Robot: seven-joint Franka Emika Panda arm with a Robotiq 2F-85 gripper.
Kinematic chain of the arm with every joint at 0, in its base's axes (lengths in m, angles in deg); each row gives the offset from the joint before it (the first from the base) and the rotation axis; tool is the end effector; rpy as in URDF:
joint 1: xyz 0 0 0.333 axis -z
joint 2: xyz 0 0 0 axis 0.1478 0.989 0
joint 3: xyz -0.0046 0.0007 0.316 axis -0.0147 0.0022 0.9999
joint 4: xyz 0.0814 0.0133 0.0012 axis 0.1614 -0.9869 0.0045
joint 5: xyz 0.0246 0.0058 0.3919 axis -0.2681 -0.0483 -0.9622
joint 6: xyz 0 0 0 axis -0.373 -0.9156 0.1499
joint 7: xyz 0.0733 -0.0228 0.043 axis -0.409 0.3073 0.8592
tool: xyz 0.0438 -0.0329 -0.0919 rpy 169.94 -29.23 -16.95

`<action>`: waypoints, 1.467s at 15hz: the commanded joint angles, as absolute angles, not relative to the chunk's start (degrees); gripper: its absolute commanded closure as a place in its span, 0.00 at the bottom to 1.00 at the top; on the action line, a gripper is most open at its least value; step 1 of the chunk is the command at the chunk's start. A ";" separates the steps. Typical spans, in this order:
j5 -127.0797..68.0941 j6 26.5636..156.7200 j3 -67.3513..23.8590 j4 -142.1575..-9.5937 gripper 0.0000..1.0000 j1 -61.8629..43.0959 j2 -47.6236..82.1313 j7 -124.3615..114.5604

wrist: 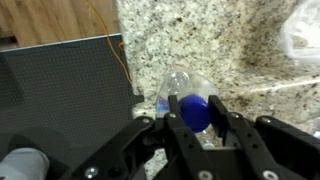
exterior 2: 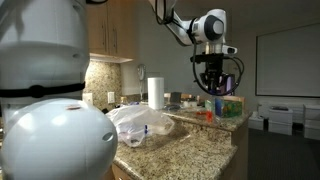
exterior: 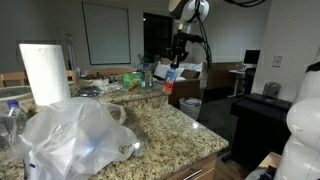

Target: Pick up the three bottles and put them in the plastic bag.

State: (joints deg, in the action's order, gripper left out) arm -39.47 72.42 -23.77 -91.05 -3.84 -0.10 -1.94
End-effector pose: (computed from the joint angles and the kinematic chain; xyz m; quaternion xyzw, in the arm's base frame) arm 0.5635 -0.0988 0.5268 -0.9871 0.1284 -0.0796 0.0522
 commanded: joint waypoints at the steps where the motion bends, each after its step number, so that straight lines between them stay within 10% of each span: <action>1: -51.81 74.79 -22.73 -92.16 0.92 -4.70 0.86 5.28; 22: -85.83 67.32 -10.33 -93.11 0.92 -9.34 18.65 23.26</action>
